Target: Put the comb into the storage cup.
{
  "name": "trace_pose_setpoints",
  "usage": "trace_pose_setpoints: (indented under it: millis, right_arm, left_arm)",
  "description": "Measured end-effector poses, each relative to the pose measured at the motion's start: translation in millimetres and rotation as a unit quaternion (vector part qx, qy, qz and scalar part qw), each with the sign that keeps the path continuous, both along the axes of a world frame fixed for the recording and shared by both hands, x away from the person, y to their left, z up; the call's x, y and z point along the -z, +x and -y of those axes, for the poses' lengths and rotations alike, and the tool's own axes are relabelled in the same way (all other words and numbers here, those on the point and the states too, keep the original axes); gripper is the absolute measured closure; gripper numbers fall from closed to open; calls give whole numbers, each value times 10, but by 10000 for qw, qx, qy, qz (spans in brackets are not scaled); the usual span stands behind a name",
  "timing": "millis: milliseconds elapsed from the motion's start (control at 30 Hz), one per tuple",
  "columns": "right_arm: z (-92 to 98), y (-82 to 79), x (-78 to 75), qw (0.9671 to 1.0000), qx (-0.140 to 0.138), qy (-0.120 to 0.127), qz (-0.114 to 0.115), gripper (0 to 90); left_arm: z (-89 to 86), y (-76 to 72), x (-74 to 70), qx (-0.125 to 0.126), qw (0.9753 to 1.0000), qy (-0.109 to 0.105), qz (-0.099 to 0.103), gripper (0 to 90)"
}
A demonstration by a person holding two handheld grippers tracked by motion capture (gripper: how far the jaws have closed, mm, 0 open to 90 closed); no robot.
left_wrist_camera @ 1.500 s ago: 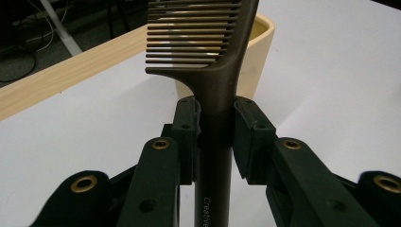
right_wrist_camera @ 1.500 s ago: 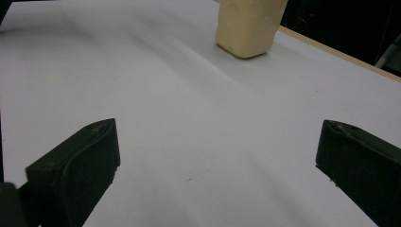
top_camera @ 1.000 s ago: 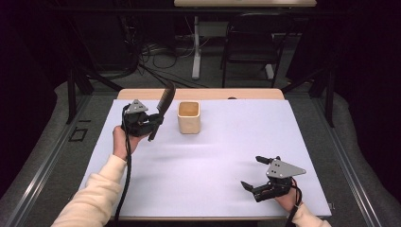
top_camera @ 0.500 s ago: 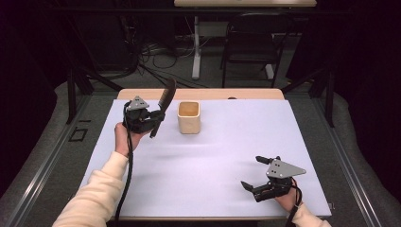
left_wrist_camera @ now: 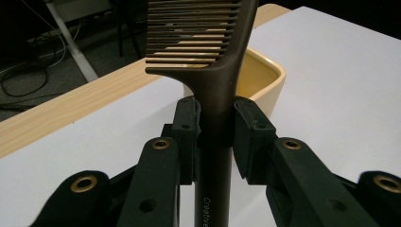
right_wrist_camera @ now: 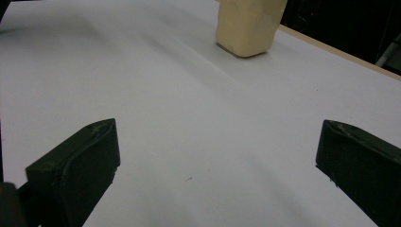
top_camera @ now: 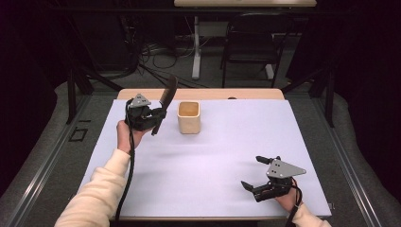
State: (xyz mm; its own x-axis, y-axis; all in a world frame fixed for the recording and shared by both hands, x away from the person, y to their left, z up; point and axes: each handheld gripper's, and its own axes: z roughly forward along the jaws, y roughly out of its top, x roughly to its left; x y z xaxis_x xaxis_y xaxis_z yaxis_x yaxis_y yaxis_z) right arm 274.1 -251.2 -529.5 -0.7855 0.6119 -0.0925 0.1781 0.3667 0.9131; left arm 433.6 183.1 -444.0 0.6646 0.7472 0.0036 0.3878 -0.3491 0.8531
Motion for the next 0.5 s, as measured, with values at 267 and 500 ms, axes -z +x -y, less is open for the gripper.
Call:
trace_pose_setpoints:
  millis: [267, 500]
  right_arm:
    - [1, -1, 0, 10000, 1, 1, -1, 1]
    - [2, 0, 0, 10000, 2, 1, 1, 1]
  left_arm:
    - [31, 31, -12, 2, 10000, -19, 33, 724]
    - [59, 54, -24, 9, 10000, -5, 66, 724]
